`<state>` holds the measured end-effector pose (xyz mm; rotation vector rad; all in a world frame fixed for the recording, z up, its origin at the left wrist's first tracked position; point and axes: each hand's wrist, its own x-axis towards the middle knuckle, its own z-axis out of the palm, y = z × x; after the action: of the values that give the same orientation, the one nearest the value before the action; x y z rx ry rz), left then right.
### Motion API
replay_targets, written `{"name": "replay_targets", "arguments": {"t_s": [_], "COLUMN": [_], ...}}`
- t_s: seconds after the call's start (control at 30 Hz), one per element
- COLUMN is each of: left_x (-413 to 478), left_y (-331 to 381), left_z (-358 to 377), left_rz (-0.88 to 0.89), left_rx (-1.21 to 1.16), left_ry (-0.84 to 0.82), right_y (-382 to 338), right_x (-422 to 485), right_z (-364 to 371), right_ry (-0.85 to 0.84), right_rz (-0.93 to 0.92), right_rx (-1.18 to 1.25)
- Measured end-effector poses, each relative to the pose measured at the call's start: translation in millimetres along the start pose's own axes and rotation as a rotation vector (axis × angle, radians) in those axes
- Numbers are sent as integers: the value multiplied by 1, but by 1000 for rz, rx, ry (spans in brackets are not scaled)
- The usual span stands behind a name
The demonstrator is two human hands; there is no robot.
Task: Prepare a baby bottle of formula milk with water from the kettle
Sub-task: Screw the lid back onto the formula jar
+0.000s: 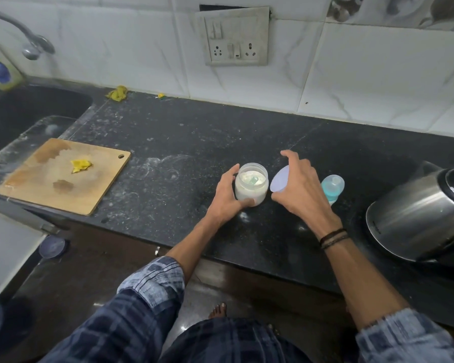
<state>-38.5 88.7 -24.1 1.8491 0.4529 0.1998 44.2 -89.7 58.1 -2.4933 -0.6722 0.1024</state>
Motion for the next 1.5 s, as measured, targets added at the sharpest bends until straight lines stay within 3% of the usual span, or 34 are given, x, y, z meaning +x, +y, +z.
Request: {"name": "replay_targets", "arguments": {"t_s": [0.27, 0.47, 0.63, 1.1, 1.33, 1.5], "left_x": [2, 9, 8, 11, 10, 12], "left_y": [9, -3, 0, -5, -4, -5], "left_z": [4, 6, 6, 3, 2, 1], "left_rz": [2, -3, -33, 2, 14, 9], "left_rx": [-41, -70, -120, -135, -143, -119], "left_ry": [-14, -33, -42, -43, -50, -67], "right_y": [-22, -29, -31, -29, -30, -31], "right_x": [11, 32, 43, 55, 48, 50], "right_z": [3, 8, 18, 33, 36, 27], "right_ry": [-112, -179, -255, -252, -172, -275], "right_rz": [-97, -89, -109, -112, -70, -47], "right_rx": [-121, 59, 11, -174, -208, -200]}}
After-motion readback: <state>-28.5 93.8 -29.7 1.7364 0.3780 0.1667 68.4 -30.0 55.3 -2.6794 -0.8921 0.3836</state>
